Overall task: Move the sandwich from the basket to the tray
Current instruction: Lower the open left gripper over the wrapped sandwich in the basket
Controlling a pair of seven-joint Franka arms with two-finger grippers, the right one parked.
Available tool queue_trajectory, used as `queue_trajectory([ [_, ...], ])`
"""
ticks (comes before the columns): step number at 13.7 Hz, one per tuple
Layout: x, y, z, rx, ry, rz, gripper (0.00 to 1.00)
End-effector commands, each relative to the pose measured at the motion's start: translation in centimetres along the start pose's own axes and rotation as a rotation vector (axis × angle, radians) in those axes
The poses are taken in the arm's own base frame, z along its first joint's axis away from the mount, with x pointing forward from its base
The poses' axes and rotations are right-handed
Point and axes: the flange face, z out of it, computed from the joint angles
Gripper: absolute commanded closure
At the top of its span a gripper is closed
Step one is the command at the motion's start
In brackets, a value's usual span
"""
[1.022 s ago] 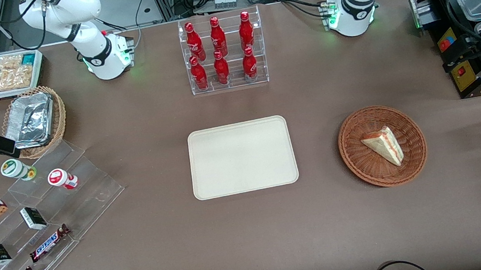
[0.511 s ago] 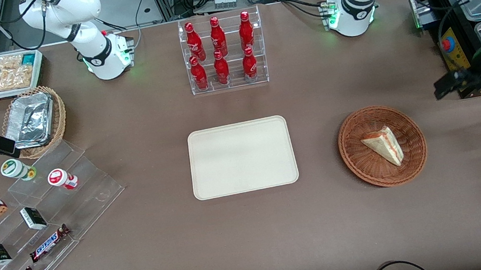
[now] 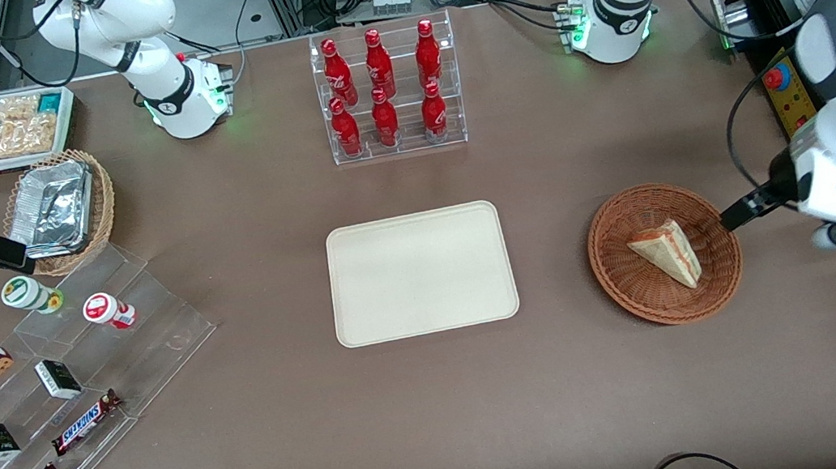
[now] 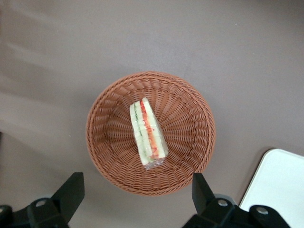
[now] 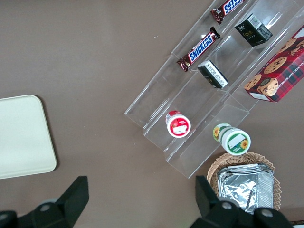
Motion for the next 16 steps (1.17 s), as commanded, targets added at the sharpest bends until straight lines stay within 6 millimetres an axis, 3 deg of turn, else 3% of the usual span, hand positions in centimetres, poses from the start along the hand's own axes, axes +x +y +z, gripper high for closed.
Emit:
queue_trajectory([
  [1, 0.1, 1.5, 3.0, 0.012, 0.010, -0.085, 0.00],
  [3, -0.3, 1.9, 6.7, 0.004, 0.022, -0.142, 0.00],
  [8, -2.4, 1.1, 12.2, 0.008, 0.014, -0.218, 0.00],
  [16, -4.7, -0.2, 17.5, -0.001, 0.023, -0.244, 0.00],
])
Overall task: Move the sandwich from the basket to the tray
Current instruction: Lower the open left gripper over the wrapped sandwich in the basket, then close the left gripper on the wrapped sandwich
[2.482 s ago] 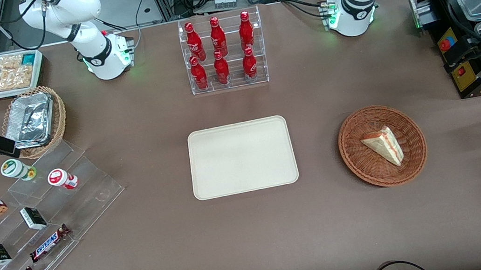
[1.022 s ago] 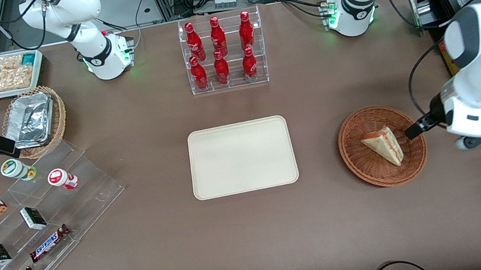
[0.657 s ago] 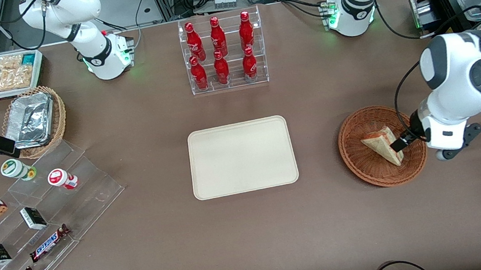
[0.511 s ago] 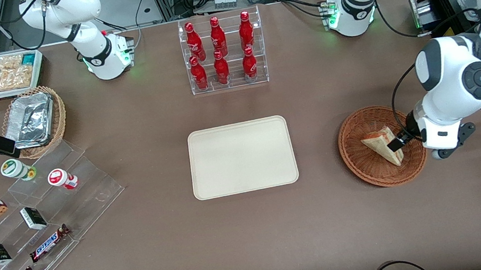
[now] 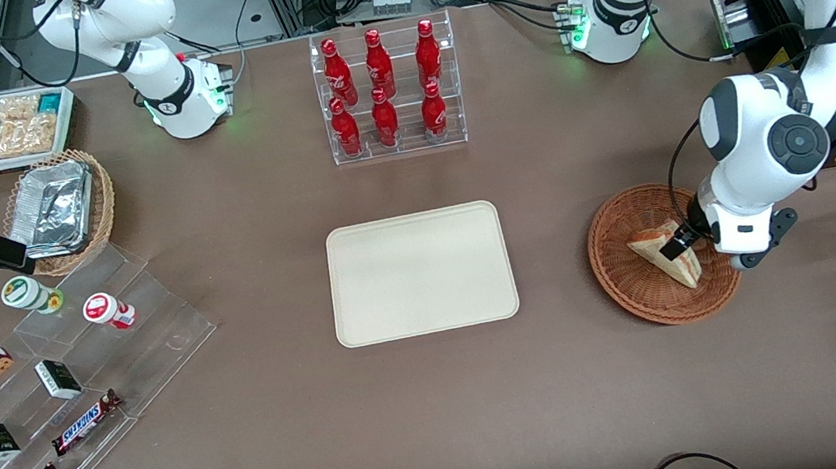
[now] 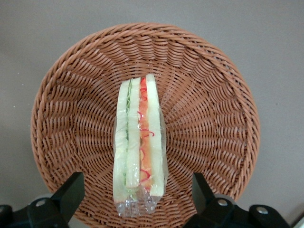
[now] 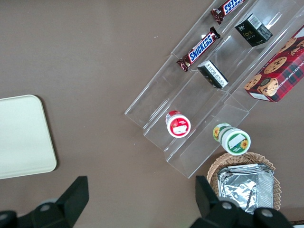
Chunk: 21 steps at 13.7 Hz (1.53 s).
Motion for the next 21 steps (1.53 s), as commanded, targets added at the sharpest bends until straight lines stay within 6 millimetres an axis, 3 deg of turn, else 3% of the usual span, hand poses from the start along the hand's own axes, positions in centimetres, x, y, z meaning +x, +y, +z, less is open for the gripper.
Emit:
queue_trajectory([
  [1, -1.1, -0.4, 0.7, -0.011, 0.029, -0.018, 0.00],
  [10, -1.5, -0.2, 4.2, -0.010, 0.025, -0.021, 0.00],
  [12, -1.4, -0.1, 5.2, -0.014, 0.029, -0.019, 0.06],
  [13, -1.4, 0.0, 5.6, -0.014, 0.027, -0.021, 0.17],
  [17, -1.2, 0.0, 5.8, -0.017, 0.031, -0.016, 0.99],
  [19, -1.0, 0.1, 4.4, -0.018, 0.035, -0.012, 1.00],
  [21, -1.0, 0.7, 0.9, 0.008, 0.018, 0.006, 1.00],
])
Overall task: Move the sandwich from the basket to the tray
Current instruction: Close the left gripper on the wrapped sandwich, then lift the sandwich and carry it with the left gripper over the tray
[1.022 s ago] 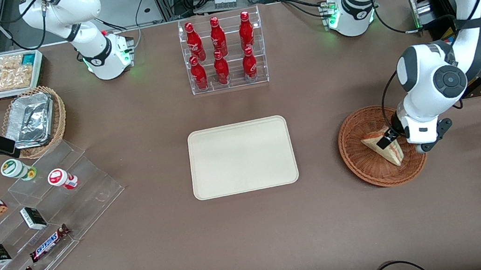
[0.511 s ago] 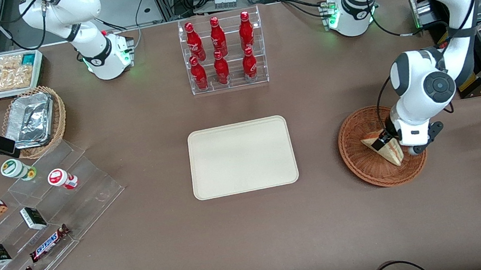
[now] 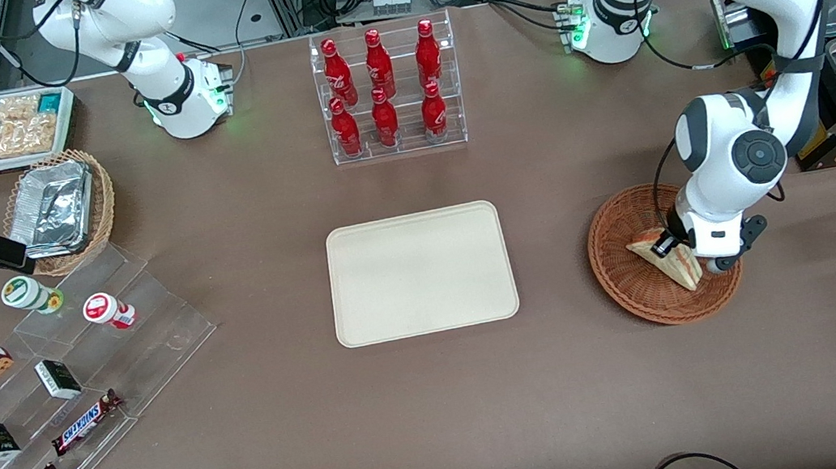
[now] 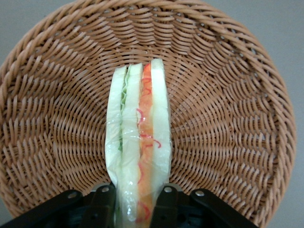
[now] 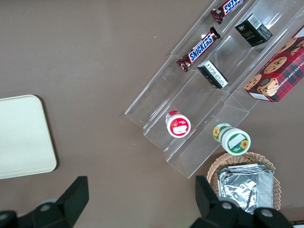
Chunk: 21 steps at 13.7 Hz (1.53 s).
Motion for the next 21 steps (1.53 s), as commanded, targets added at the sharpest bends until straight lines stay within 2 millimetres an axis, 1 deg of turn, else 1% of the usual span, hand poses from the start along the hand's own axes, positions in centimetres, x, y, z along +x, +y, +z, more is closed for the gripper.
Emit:
queue_trajectory([
  [1, -0.6, 1.7, -6.2, 0.046, 0.008, 0.048, 1.00],
  [2, -0.5, 2.5, -8.5, 0.065, 0.004, 0.060, 1.00],
  [3, -0.6, 3.8, -10.5, 0.071, -0.003, 0.073, 1.00],
  [4, -1.6, 5.9, -12.6, 0.064, -0.004, 0.105, 1.00],
  [5, -2.2, 7.3, -14.0, 0.051, 0.003, 0.136, 1.00],
  [7, -5.0, 11.0, -16.2, 0.003, 0.025, 0.216, 1.00],
  [8, -6.3, 12.4, -16.4, -0.007, 0.023, 0.254, 1.00],
  [9, -8.1, 13.7, -16.4, -0.016, 0.020, 0.306, 1.00],
  [11, -10.6, 15.9, -15.7, -0.034, 0.006, 0.374, 1.00],
  [13, -13.4, 18.6, -14.5, -0.039, 0.007, 0.454, 1.00],
  [14, -14.8, 20.1, -13.3, -0.022, 0.013, 0.499, 1.00],
  [16, -19.0, 24.0, -11.3, -0.021, 0.000, 0.572, 1.00],
  [17, -21.3, 25.2, -10.0, -0.010, -0.005, 0.598, 1.00],
  [19, -23.7, 27.3, -8.3, -0.007, 0.012, 0.628, 1.00],
  [21, -27.0, 29.5, -6.9, -0.034, 0.022, 0.664, 1.00],
])
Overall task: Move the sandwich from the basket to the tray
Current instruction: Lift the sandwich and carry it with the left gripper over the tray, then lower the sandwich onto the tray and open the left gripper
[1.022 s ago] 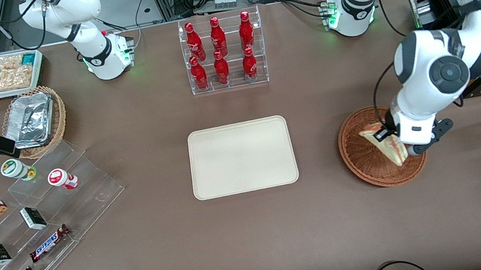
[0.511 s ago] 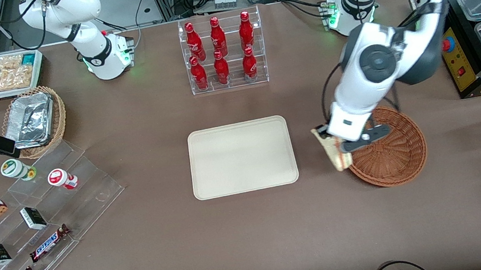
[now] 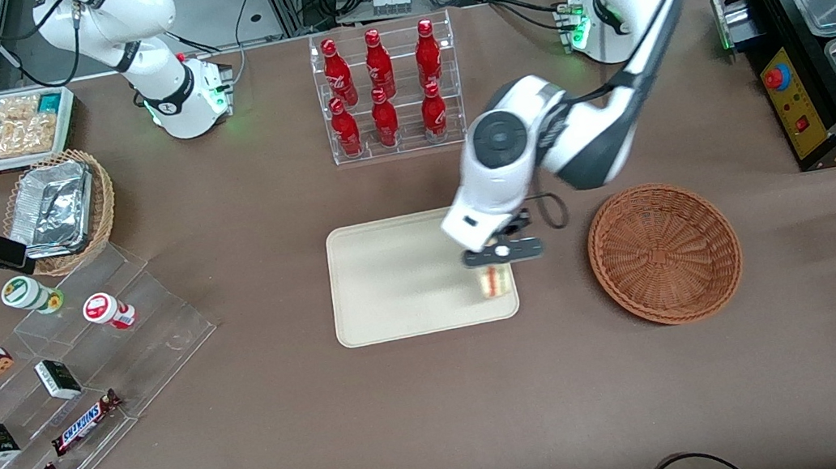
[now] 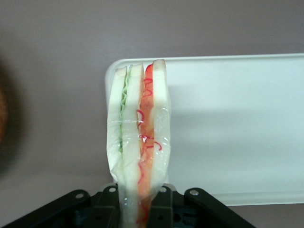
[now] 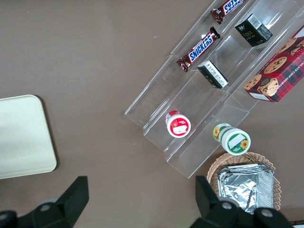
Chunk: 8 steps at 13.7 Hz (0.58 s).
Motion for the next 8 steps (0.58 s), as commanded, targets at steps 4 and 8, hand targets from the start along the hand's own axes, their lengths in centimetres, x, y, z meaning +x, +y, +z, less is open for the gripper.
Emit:
queue_trajectory([
  [4, -1.9, 6.4, 3.9, -0.024, 0.023, 0.044, 1.00],
  [8, -3.5, 8.8, 7.9, -0.007, 0.036, 0.020, 1.00],
])
